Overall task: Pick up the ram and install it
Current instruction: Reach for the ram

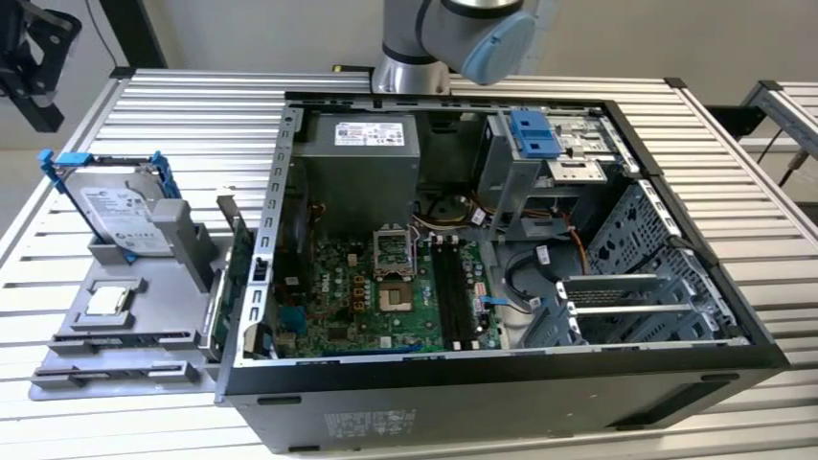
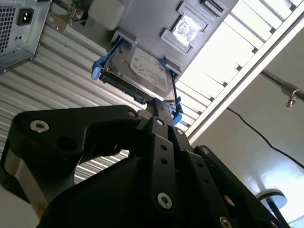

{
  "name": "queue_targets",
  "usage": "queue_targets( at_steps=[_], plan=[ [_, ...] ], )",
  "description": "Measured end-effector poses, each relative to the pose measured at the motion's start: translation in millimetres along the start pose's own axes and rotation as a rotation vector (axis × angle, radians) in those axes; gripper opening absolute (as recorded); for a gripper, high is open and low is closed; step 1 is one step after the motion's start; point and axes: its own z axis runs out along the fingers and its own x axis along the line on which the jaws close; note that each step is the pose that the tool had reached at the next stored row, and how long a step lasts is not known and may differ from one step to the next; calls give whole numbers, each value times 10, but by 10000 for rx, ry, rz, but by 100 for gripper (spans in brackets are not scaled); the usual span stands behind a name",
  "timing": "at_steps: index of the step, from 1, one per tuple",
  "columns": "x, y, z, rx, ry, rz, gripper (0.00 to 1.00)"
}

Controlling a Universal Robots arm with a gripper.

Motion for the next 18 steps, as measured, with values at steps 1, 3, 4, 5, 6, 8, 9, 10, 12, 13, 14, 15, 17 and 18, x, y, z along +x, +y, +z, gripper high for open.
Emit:
queue_targets(
  at_steps=[1, 3, 4, 5, 6, 8, 9, 10, 12, 13, 14, 15, 17, 18],
  plan=[
    [2, -33, -2, 1, 1, -1, 0],
    [7, -105, -4, 0, 1, -1, 0],
    [9, -138, -6, 1, 1, -1, 0],
    [12, -172, -7, 1, 1, 0, 0],
    [16, -206, -8, 0, 0, 0, 0],
    [23, -276, -10, 1, 1, 0, 0],
    [26, -308, -11, 1, 1, 0, 0],
    [30, -343, -13, 1, 1, -1, 0],
    [40, -411, -15, 1, 2, 0, 0],
    [44, -444, -16, 1, 1, 0, 0],
    [49, -475, -16, 1, 1, 0, 0],
    [54, -506, -18, 1, 1, 0, 0],
    [65, -568, -20, 1, 2, 0, 0],
    [71, -599, -20, 1, 1, -1, 0]
  ],
)
